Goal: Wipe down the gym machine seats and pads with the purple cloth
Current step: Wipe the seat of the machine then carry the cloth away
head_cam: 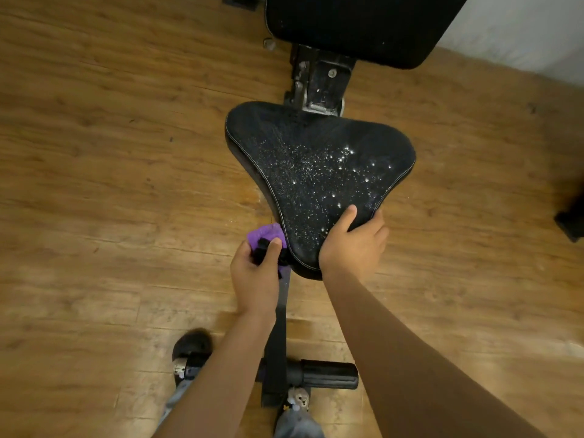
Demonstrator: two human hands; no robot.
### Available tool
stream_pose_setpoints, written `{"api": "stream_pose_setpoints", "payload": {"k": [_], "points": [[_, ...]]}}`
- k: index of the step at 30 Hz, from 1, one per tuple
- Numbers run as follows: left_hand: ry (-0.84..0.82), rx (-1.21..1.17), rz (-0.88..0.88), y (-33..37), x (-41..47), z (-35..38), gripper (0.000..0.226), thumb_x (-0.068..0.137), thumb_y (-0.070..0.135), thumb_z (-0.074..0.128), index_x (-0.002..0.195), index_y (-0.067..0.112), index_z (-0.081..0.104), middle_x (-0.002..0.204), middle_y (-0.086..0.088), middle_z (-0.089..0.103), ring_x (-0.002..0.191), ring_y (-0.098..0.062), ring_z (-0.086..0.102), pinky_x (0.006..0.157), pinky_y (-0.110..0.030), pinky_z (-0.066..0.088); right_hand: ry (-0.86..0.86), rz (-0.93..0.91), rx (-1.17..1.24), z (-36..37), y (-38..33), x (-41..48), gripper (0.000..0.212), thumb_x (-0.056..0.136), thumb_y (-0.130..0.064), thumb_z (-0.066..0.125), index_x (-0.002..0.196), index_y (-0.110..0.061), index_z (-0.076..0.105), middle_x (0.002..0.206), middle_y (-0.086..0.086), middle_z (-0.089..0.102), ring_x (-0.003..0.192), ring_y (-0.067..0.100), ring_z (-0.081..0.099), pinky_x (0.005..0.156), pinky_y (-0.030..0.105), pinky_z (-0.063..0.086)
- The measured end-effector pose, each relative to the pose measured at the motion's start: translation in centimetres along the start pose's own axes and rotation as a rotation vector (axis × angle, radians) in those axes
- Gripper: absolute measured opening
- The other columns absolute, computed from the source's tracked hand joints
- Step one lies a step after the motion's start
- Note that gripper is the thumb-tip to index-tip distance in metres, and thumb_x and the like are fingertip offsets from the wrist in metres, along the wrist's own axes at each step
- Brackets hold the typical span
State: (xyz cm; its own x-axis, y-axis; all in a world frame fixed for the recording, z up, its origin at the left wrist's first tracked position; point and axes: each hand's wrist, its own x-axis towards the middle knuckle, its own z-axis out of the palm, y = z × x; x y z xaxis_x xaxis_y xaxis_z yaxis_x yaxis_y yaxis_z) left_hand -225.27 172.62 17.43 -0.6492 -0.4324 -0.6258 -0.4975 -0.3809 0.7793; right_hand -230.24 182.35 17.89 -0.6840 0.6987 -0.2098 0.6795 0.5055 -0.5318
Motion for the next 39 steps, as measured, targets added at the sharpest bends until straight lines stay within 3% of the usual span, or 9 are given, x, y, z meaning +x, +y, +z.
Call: {"api": "stream_pose_setpoints", "payload": {"k": [5,8,12,20,23,28,32,35,39], "points": [[0.070,-0.053,-0.029,2.4,7.2,2.5,0.019,0.093,0.011,0.061,0.110,0.005,0.064,0.087,0.002,0.065,0.081,-0.013,0.061,0.059,-0.016,0.049,0.005,0.052,0.066,0.4,0.1,0.1,0.056,0.099,-0.047,0.034,0.147,-0.018,0.030,0.139,0.002,0.041,0.122,0.021,0.045,0.082,0.030,0.032],[0.022,-0.044,-0.012,2.0,6.1,1.9,0.020,0.092,0.013,0.062,0.112,0.009,0.064,0.097,0.001,0.068,0.090,-0.013,0.065,0.068,-0.019,0.052,0.025,0.068,0.050,0.5,0.1,0.2,0.055,0.099,-0.047,0.034,0.146,-0.019,0.032,0.140,0.000,0.042,0.122,0.021,0.047,0.080,0.030,0.033],[-0.099,0.054,0.007,0.9,2.6,-0.4,0.017,0.090,0.016,0.065,0.107,0.018,0.068,0.100,0.001,0.072,0.092,-0.008,0.067,0.079,-0.024,0.054,0.027,0.062,0.047,0.5,0.1,0.1,0.054,0.099,-0.046,0.035,0.146,-0.019,0.032,0.141,0.000,0.042,0.124,0.020,0.046,0.081,0.029,0.033],[0.078,-0.044,0.095,6.8,13.8,2.1,0.010,0.091,0.006,0.063,0.101,0.009,0.061,0.081,0.001,0.063,0.061,-0.010,0.061,0.049,-0.019,0.049,0.048,0.037,0.085,0.7,0.6,0.2,0.053,0.098,-0.044,0.038,0.145,-0.021,0.033,0.144,0.000,0.041,0.128,0.021,0.044,0.094,0.036,0.040],[0.062,0.007,0.147,7.2,14.3,2.0,0.008,0.091,0.006,0.063,0.095,0.012,0.061,0.078,0.001,0.063,0.052,-0.004,0.060,0.047,-0.021,0.048,0.063,0.027,0.111,0.9,0.8,0.1,0.054,0.097,-0.046,0.038,0.144,-0.020,0.034,0.139,0.001,0.044,0.127,0.023,0.044,0.100,0.042,0.042],[-0.036,0.006,0.069,5.0,11.1,1.5,0.020,0.090,0.003,0.063,0.110,0.001,0.061,0.092,-0.010,0.063,0.071,-0.019,0.062,0.051,-0.022,0.053,0.068,0.030,0.128,0.8,0.5,-0.1,0.065,0.086,-0.056,0.028,0.142,-0.023,0.036,0.134,0.000,0.047,0.121,0.024,0.049,0.098,0.047,0.044],[0.051,-0.024,0.079,7.1,14.9,2.1,0.009,0.094,0.002,0.058,0.092,0.011,0.058,0.089,-0.007,0.061,0.067,-0.017,0.060,0.047,-0.020,0.050,0.078,0.044,0.155,0.9,0.6,0.0,0.064,0.087,-0.054,0.030,0.142,-0.021,0.037,0.132,0.000,0.048,0.119,0.023,0.049,0.095,0.042,0.044],[0.046,0.134,0.054,10.1,19.7,2.0,0.009,0.095,0.009,0.057,0.088,0.014,0.057,0.080,-0.002,0.060,0.051,-0.009,0.058,0.043,-0.020,0.043,0.090,0.042,0.176,0.9,0.7,-0.1,0.060,0.088,-0.050,0.033,0.140,-0.021,0.039,0.131,-0.001,0.048,0.118,0.022,0.050,0.091,0.037,0.042],[-0.214,0.487,0.027,13.9,23.7,1.7,0.011,0.096,0.015,0.058,0.086,0.019,0.060,0.084,-0.001,0.064,0.064,-0.012,0.064,0.060,-0.023,0.049,0.082,0.050,0.192,1.0,0.8,0.0,0.059,0.087,-0.051,0.033,0.139,-0.023,0.039,0.131,-0.002,0.049,0.117,0.021,0.050,0.088,0.035,0.042]]}}
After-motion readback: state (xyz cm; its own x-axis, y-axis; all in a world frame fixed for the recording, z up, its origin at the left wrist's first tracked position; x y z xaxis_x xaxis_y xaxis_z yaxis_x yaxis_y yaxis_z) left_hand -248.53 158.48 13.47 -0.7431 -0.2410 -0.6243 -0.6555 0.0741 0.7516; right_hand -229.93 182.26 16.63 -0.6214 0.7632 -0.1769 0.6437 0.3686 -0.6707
